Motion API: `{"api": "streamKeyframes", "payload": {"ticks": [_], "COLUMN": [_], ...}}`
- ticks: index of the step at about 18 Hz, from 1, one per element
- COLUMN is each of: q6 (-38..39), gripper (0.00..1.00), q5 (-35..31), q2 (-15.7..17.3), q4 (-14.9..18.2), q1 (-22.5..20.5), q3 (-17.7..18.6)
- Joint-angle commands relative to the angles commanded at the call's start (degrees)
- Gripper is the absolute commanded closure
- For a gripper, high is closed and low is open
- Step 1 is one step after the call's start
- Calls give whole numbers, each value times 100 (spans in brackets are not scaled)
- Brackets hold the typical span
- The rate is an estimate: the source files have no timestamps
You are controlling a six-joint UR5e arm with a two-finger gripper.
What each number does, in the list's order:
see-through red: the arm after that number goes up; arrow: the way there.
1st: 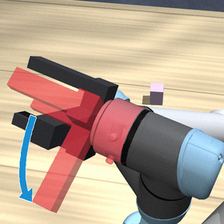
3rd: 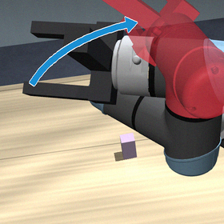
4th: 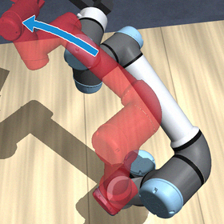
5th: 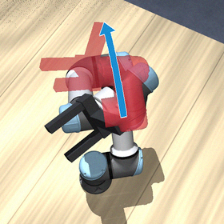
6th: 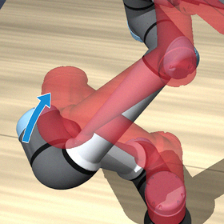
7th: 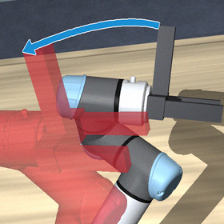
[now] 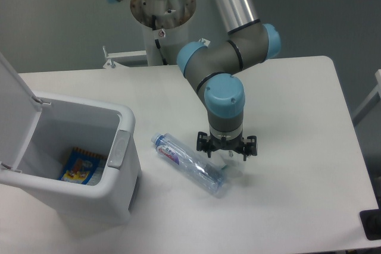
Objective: Place the trash in the trash can
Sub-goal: 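Move the gripper over the white paper item beside the bottle, then lower the gripper and pinch the white paper item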
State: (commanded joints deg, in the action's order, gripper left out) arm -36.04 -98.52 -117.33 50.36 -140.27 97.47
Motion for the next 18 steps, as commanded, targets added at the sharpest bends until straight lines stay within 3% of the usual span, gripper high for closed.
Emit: {"api": "streamKeyframes", "payload": {"ticks": [2,5,9,16,18], "q6": [0,0,17,-9,26], "gripper": [58,73,100,100,100], "q5": [-150,-291,-291,-238,111], "q2": [-18,-27,-27,52,114], "q4": [0,-26,-70,-79,-105], "q1": [0,0,0,-35,-123], "q3": [-9,-26,-26,-35,-122]}}
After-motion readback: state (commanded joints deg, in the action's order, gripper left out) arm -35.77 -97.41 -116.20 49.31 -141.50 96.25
